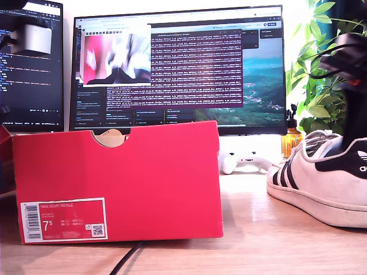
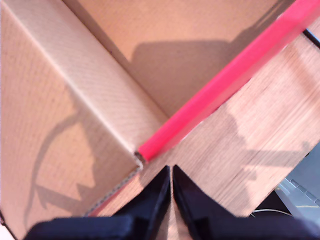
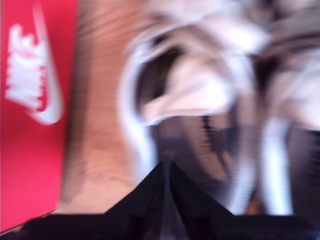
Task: Pack the white shoes by picking the first shoe and placing it inside the red shoebox, left side, then picking and rotating the second shoe and placing it in the shoebox
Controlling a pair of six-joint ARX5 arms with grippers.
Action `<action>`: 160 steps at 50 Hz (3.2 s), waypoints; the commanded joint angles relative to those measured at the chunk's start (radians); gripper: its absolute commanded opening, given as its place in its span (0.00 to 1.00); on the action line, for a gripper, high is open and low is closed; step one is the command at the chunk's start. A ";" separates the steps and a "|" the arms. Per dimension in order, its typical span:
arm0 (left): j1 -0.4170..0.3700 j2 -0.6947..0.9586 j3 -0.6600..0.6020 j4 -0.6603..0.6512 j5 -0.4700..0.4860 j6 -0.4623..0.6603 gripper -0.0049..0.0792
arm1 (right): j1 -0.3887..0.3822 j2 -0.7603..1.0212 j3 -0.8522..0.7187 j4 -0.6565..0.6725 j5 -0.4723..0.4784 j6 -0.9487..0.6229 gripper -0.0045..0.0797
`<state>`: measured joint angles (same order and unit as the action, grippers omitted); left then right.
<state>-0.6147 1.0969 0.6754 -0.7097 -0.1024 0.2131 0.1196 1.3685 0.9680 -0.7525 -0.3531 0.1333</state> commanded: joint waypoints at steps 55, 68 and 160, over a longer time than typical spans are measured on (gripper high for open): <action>-0.048 0.012 -0.006 0.008 0.016 -0.003 0.04 | 0.179 0.286 0.212 -0.263 0.207 -0.110 0.46; -0.048 0.012 -0.006 0.008 0.016 -0.003 0.04 | 0.179 0.337 0.212 -0.260 0.208 -0.124 0.40; -0.047 0.012 -0.006 0.049 0.016 0.005 0.04 | 0.424 0.249 0.736 -0.406 0.034 0.219 0.04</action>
<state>-0.6590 1.0977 0.6754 -0.6708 -0.0875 0.2131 0.5205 1.6409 1.6852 -1.2110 -0.3061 0.3344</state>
